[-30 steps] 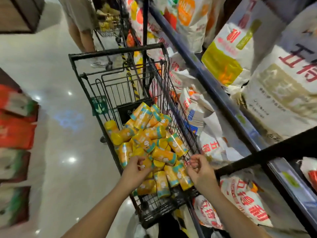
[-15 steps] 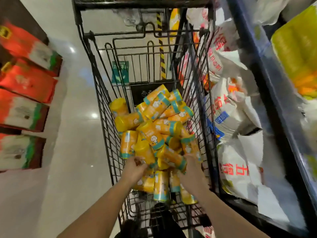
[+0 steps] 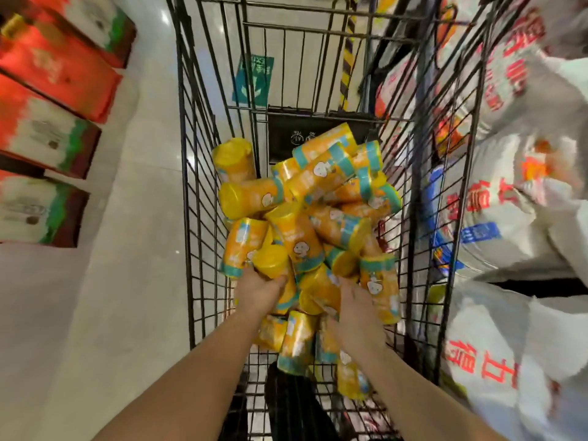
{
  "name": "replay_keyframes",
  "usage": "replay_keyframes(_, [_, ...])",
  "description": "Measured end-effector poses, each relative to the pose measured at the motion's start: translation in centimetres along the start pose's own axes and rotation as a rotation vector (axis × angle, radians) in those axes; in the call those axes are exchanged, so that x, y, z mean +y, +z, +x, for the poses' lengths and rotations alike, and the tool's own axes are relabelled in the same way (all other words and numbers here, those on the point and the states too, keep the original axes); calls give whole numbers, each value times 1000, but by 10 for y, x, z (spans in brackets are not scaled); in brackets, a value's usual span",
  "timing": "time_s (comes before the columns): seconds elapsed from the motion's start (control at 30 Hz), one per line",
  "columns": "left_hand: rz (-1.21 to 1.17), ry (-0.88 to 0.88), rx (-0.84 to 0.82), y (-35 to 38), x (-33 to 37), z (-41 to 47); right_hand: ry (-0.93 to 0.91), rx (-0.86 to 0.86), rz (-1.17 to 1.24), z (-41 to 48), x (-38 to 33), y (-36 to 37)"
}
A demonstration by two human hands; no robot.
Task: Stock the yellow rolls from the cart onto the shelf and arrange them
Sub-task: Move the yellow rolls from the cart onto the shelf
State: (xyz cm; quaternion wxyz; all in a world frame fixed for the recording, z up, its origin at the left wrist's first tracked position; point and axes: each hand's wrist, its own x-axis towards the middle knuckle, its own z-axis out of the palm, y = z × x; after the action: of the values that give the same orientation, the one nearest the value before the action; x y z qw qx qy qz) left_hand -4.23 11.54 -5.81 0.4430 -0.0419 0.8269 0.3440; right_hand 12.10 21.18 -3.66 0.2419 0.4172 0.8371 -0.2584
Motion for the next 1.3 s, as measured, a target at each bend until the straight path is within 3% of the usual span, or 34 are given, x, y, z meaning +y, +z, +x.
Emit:
replay_keyframes(0.2, [-80,33,177,17,2,-2,54,71,-14,13,-1,11])
replay_keyframes(0.43, [-52,38,204,26,-21,7,58,69,13,15,3,11])
replay_keyframes(0.9, [-216,39,-20,-30,-2,-34,235,114,604,-37,-3,-3])
replay_keyframes(1.3, [-337,239,-207,-84,39,-105,226,388,1055,-134,-45,-49])
